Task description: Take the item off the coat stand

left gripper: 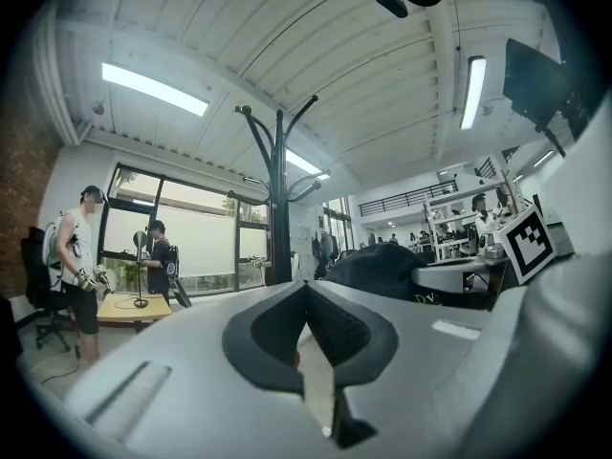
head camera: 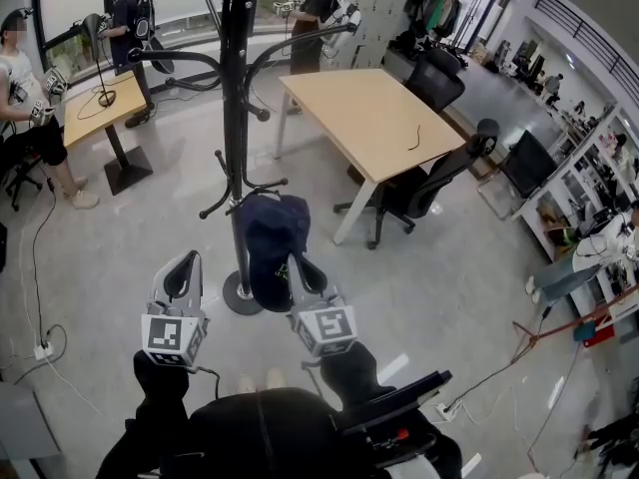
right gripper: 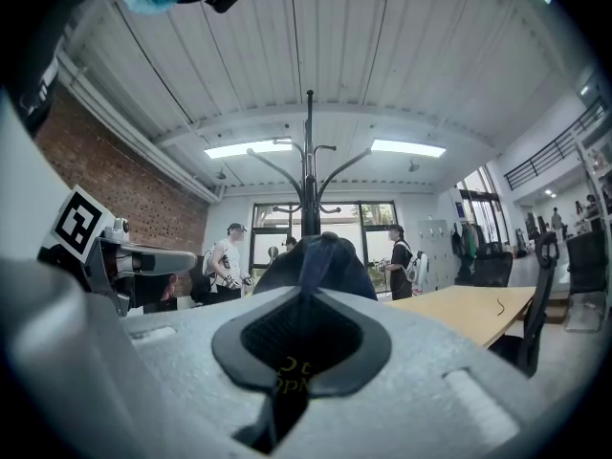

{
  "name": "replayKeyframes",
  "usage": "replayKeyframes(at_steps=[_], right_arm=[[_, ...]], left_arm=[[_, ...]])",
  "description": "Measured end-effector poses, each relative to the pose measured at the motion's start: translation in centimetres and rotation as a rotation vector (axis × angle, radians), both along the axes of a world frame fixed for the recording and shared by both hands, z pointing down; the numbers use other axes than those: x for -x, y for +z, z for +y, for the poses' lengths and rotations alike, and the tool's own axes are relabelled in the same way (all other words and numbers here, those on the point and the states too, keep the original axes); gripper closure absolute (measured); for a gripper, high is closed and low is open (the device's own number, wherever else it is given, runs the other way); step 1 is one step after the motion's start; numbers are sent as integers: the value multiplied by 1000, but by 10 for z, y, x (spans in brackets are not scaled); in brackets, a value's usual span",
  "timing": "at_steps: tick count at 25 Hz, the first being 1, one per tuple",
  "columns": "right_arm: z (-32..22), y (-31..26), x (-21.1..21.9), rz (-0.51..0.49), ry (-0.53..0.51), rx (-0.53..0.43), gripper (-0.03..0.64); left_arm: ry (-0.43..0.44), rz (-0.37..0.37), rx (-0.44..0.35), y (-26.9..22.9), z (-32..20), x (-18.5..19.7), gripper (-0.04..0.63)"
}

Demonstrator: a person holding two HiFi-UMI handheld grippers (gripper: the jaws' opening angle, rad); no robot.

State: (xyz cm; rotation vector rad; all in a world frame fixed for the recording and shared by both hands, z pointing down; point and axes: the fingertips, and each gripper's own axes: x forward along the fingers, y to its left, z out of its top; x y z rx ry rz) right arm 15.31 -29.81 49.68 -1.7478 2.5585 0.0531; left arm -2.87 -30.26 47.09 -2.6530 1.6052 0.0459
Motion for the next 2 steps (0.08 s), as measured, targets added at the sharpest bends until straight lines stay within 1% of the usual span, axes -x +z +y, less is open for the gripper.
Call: replayKeyframes(at_steps=[2], right_arm=[[2, 2, 0, -7, -3, -3, 604]], left_arm=[[5, -7, -4, 3, 2, -1, 592]])
